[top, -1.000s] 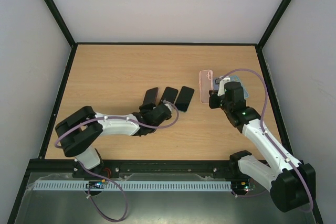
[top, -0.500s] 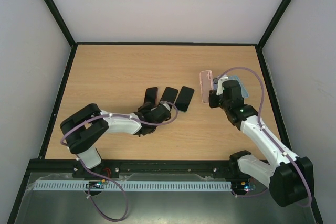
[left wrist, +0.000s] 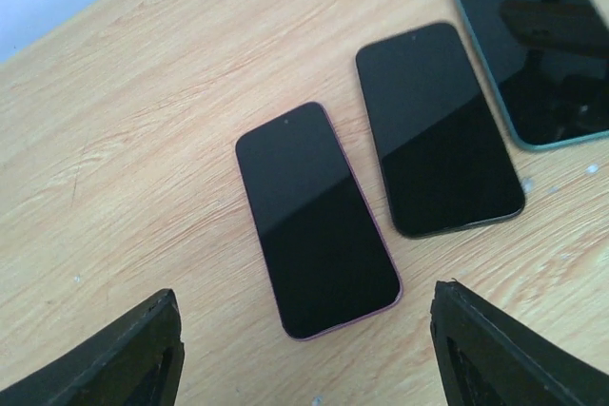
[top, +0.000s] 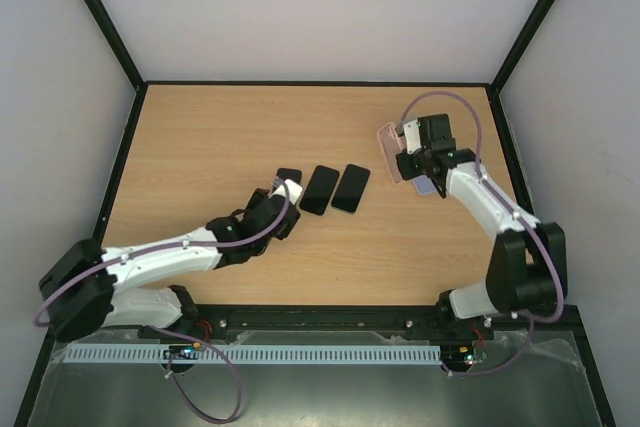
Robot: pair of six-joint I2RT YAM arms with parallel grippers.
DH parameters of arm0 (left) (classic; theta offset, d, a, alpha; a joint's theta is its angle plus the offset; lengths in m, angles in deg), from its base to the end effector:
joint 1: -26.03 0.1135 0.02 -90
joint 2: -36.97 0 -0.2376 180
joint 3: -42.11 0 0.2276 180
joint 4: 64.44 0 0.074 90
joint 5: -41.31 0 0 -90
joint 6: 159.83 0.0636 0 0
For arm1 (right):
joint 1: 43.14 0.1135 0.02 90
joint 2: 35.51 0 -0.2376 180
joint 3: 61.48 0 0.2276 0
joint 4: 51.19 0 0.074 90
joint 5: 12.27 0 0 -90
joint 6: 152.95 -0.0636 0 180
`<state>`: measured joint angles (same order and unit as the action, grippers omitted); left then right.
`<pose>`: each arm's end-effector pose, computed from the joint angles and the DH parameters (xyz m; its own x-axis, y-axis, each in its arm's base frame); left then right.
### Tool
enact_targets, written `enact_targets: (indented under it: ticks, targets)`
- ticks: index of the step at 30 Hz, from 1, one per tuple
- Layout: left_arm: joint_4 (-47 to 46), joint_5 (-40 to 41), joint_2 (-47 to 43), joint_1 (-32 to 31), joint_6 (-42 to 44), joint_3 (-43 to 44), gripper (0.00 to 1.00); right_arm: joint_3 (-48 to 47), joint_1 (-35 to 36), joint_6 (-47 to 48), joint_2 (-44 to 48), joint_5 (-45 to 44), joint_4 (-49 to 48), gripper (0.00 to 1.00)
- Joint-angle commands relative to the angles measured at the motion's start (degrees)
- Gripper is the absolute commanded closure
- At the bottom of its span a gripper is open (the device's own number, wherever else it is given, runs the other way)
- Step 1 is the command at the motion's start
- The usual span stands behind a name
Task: Take the phone out of the phone case
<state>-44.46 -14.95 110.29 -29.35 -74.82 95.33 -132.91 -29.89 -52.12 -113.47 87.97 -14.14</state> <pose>0.1783 -0.1961 0.1812 -0.4029 0.4563 -0.7934 0.4094 0.8651 0.2897 0.2850 0.0787 0.2258 -0.5931 -0.3296 -0.7345 -0.4707 0.8821 -0.0157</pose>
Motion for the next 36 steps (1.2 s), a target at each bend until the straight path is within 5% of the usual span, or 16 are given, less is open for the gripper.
enact_targets:
  ticks: [1,10,18,26,36]
  targets:
    - [1.79,-3.29,-7.84,-0.35,-8.60,-2.16,0.30,-5.48,-2.75,4.85,-7.98,3.04,8.07,0.98]
    - [-1.72,-11.35,-23.91,-0.08,-14.48,-8.47,0.27,-13.63,-3.37,6.74,-19.67,0.67,13.52,0.98]
    - [-0.07,-12.18,-25.35,0.00,-15.13,-8.58,0.27,-17.77,-5.78,6.81,-24.98,-7.73,12.78,0.98]
    - [-0.56,-12.32,-25.79,0.01,-15.20,-8.60,0.26,-21.33,-10.51,7.40,-26.32,-6.88,14.38,0.98]
    - [-0.23,-12.42,-27.51,0.17,-15.79,-8.05,0.26,-21.33,-10.61,9.64,-24.69,21.65,25.11,0.98]
